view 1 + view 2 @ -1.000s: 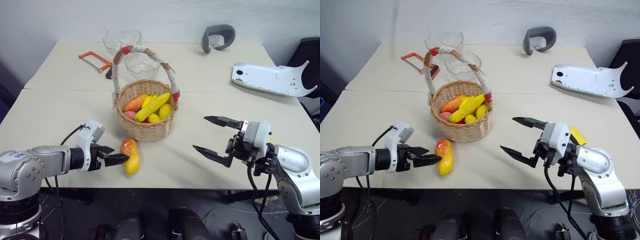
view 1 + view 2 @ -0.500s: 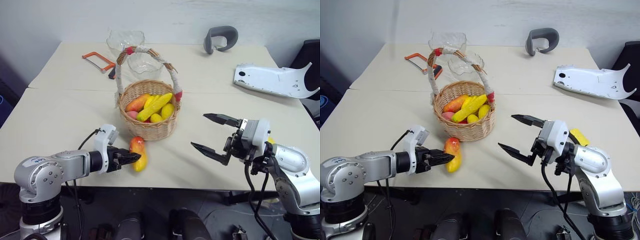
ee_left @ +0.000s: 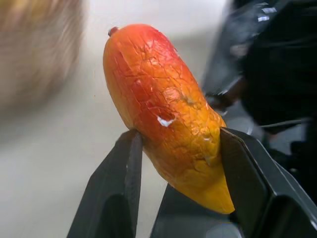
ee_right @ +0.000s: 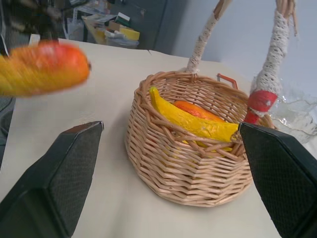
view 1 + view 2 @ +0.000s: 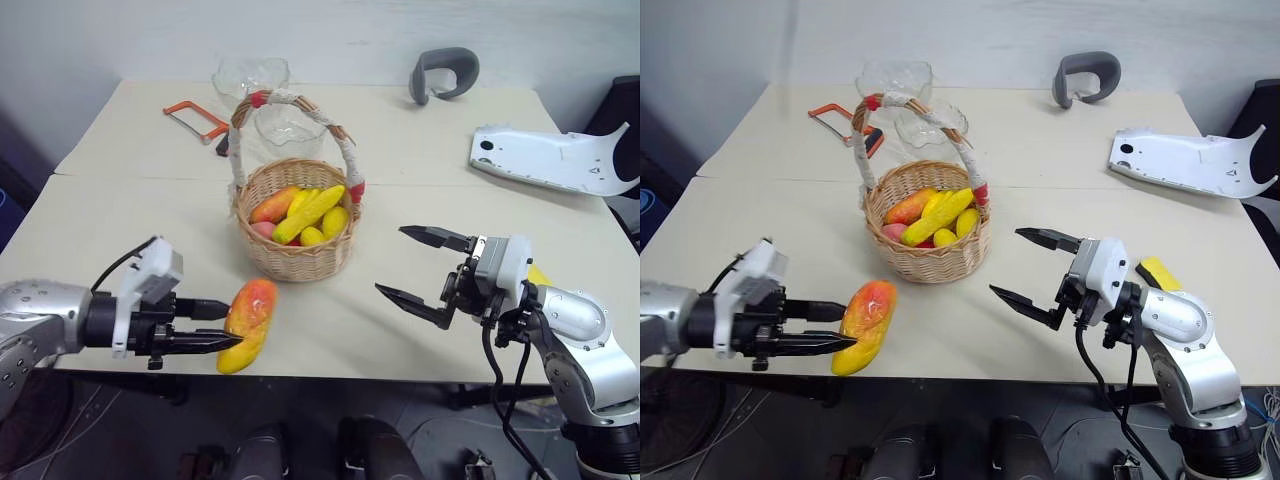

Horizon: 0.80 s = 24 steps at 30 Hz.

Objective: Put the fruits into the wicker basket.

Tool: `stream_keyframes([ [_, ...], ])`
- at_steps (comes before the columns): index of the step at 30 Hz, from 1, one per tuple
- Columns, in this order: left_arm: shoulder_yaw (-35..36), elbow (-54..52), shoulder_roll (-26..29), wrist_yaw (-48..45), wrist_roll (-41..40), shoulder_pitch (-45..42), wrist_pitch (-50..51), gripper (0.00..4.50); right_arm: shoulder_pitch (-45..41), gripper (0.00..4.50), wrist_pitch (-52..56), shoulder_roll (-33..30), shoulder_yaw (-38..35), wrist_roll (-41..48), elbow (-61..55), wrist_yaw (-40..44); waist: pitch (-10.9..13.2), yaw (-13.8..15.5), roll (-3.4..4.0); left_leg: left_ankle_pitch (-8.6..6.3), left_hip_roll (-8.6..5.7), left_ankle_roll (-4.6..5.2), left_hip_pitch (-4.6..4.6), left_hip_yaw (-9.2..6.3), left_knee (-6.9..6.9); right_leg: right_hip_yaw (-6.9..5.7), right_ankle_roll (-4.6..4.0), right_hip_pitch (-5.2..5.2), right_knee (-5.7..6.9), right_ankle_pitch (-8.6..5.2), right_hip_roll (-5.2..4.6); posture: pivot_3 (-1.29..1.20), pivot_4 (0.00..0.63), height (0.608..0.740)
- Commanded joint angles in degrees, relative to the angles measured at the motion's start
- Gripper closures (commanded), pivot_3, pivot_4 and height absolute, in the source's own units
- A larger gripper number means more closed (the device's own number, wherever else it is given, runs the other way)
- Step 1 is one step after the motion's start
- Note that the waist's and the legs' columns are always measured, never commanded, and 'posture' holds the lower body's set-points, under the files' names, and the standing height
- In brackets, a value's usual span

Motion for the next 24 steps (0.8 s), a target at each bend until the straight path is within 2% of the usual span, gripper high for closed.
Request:
stream_keyframes([
  [1, -4.85, 5.88, -3.46, 2.65, 6.25, -11.56, -9.66, 2.43, -0.42, 0.00, 0.26, -0.31, -0.87, 0.80, -0.92, -0.16, 0.00, 0.44, 0.00, -0.04, -0.03, 0.18, 0.00, -0.01, 0.00, 0.00, 0.02, 0.03, 0.01, 0.01, -0.01, 0.00, 0.150, 0.740],
  [5, -11.51, 14.73, -12.45, 13.23, 12.21, -24.67, -9.52, 2.43, -0.85, 0.00, 0.35, 0.25, -0.18, 0.31, -0.75, -0.55, 0.00, 0.92, 0.00, -0.11, -0.12, 0.54, -0.01, 0.03, 0.04, 0.03, 0.26, 0.09, 0.01, 0.15, -0.03, 0.00, 0.150, 0.740],
  [8, -14.64, 20.94, -16.47, 16.35, 16.44, -28.38, -11.15, 2.43, -1.93, 0.00, 0.34, 1.01, 0.51, -0.11, -0.14, -0.94, 0.01, 0.36, -0.02, -0.12, -0.13, 0.54, -0.07, 0.10, 0.15, 0.05, 0.32, 0.04, 0.04, 0.18, -0.03, 0.00, 0.150, 0.740],
  [10, -17.70, 24.82, -17.14, 17.07, 20.97, -30.19, -13.76, 2.43, -3.08, 0.00, 0.00, 1.95, 0.80, -0.26, 0.57, -1.40, 0.01, -0.29, -0.02, -0.08, -0.11, 0.47, -0.11, 0.12, 0.27, 0.04, 0.33, 0.03, 0.08, 0.18, -0.01, 0.00, 0.150, 0.740],
  [15, -17.02, 27.76, -20.23, 18.58, 22.72, -32.53, -17.00, 0.83, -9.72, 0.00, 9.22, 6.14, 0.16, 4.34, 1.72, -8.97, 0.03, -0.60, -0.06, -0.05, -0.06, 0.39, -0.13, 0.13, 0.45, 0.05, 0.34, 0.02, 0.18, 0.18, -0.01, 0.00, 0.150, 0.740],
  [17, -15.98, 27.60, -19.85, 17.83, 23.59, -30.84, -20.43, 0.21, -12.59, 0.00, 16.39, 4.85, 1.55, 3.95, 3.72, -11.28, 0.03, -0.51, -0.06, -0.03, -0.06, 0.36, -0.11, 0.12, 0.45, 0.06, 0.33, 0.03, 0.21, 0.18, -0.04, 0.00, 0.150, 0.740],
  [18, -14.83, 27.49, -19.31, 17.18, 23.52, -29.77, -22.02, 0.03, -14.37, 0.00, 19.31, 4.74, 1.85, 4.23, 5.12, -12.28, 0.03, -0.56, -0.05, -0.02, -0.06, 0.35, -0.11, 0.11, 0.45, 0.06, 0.33, 0.02, 0.20, 0.18, -0.04, 0.00, 0.150, 0.740],
  [24, -4.71, 27.07, -11.51, 8.29, 17.65, -23.18, -23.89, 0.03, -27.03, 0.00, 20.51, 5.93, 4.96, 0.09, 19.53, -10.57, 0.04, -1.99, -0.05, 0.01, -0.02, 0.30, -0.18, 0.15, 0.42, 0.04, 0.31, -0.11, 0.25, 0.17, -0.04, 0.00, 0.150, 0.740],
])
